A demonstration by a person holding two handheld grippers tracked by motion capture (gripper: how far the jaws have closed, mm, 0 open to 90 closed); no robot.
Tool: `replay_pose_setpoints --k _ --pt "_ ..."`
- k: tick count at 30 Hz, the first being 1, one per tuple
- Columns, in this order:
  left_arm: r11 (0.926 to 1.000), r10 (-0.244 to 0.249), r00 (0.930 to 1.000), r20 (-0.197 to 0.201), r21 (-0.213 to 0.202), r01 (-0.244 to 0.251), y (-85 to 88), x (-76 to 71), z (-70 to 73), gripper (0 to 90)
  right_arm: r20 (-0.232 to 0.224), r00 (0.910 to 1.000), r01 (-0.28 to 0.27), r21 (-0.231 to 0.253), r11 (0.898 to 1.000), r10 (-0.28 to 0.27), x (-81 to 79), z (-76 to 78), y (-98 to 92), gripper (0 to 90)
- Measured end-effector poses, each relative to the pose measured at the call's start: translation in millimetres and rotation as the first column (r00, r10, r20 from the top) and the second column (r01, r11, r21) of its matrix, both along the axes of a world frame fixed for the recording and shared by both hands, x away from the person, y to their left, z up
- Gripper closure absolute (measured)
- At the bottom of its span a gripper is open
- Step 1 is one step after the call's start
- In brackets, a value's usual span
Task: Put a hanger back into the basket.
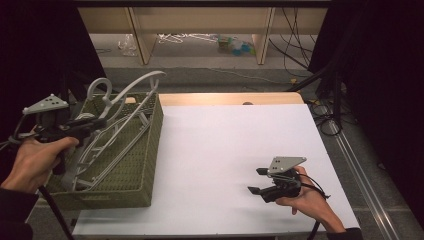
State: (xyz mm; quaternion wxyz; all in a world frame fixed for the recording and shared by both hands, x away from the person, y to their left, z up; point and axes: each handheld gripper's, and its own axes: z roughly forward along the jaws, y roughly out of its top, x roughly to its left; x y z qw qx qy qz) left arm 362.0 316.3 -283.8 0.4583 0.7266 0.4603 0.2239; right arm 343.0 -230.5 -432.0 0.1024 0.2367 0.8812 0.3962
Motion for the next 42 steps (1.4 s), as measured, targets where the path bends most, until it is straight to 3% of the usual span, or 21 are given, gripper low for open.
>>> replay_pose_setpoints --k 8,18,25,31,33,36,38,42 --pt "0.9989 0.015 0.9999 -0.002 0.044 -0.015 26.3 7.8 -14.1 79.2 0.001 1.0000 -0.006 0.001 1.000 0.006 -0.8 -0.3 0.1 32.3" --pt "0.9976 0.032 0.9985 -0.044 0.062 -0.030 50.9 20.6 -39.3 79.2 -0.001 0.9999 -0.011 -0.008 1.000 0.011 -0.5 -0.9 1.6 32.2" --pt "0.9985 0.014 0.9962 -0.086 0.054 -0.010 54.3 25.6 -53.6 79.1 -0.006 0.9999 -0.008 -0.012 1.000 0.008 -0.1 -1.5 0.8 32.1" --pt "0.9991 -0.006 0.9958 -0.092 0.042 0.010 52.2 23.0 -56.5 79.1 -0.006 1.0000 0.000 -0.023 1.000 0.000 0.0 -1.7 -0.4 32.1" --pt "0.9978 -0.026 0.9955 -0.091 0.058 0.032 52.1 22.3 -57.0 79.0 -0.004 1.0000 0.000 -0.023 1.000 -0.001 0.4 -1.6 -0.8 32.1" --pt "0.9982 -0.022 0.9937 -0.110 0.053 0.027 47.8 24.2 -60.3 78.9 -0.005 1.0000 0.000 -0.022 1.000 0.000 0.4 -1.4 -1.0 32.1" --pt "0.9956 -0.026 0.9908 -0.133 0.086 0.038 47.2 27.7 -62.8 78.9 -0.002 1.0000 0.001 -0.023 1.000 -0.001 0.8 -1.4 -0.6 32.1" --pt "0.9968 -0.017 0.9857 -0.167 0.074 0.029 43.1 35.3 -71.0 78.9 -0.004 1.0000 -0.009 -0.026 1.000 0.009 0.6 -1.7 -0.1 32.1"
